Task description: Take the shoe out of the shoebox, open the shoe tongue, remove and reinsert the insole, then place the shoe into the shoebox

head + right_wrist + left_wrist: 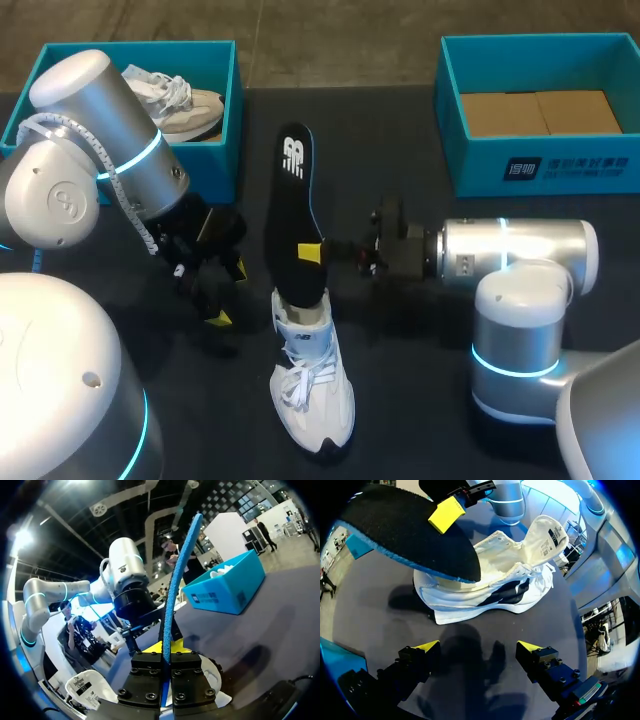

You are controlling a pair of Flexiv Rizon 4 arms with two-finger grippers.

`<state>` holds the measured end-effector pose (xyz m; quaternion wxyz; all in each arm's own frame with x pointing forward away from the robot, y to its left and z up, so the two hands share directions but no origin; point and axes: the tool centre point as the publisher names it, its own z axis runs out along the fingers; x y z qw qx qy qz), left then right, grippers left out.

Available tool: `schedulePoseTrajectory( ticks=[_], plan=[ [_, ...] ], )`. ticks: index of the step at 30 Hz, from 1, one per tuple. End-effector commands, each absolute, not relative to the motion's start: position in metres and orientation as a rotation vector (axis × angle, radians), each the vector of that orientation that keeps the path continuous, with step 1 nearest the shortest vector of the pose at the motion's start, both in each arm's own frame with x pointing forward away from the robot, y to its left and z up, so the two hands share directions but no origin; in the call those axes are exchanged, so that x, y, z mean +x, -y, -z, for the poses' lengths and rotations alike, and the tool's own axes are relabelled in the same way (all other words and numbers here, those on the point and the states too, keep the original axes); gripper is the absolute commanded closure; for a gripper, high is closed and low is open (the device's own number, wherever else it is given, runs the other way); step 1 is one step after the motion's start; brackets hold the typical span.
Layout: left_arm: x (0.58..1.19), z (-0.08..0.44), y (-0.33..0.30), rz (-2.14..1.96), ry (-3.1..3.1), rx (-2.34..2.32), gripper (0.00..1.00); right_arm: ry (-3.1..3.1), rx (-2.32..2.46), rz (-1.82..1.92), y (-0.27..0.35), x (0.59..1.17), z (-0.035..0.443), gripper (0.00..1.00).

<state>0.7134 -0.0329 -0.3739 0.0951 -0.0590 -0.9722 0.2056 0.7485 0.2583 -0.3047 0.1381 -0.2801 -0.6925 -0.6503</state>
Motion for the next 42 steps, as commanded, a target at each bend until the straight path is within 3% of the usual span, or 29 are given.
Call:
schedulePoseTrajectory(
  ticks=[1, 42],
  plan=[
    [0.713, 0.375, 0.034, -0.607, 2.883, -0.175, 0.00, 1.998, -0.820, 1.886, -0.258, 0.746, 0.306, 1.00],
    [0.713, 0.375, 0.034, -0.607, 2.883, -0.175, 0.00, 1.989, -0.871, 1.914, -0.255, 0.734, 0.322, 1.00]
  ],
)
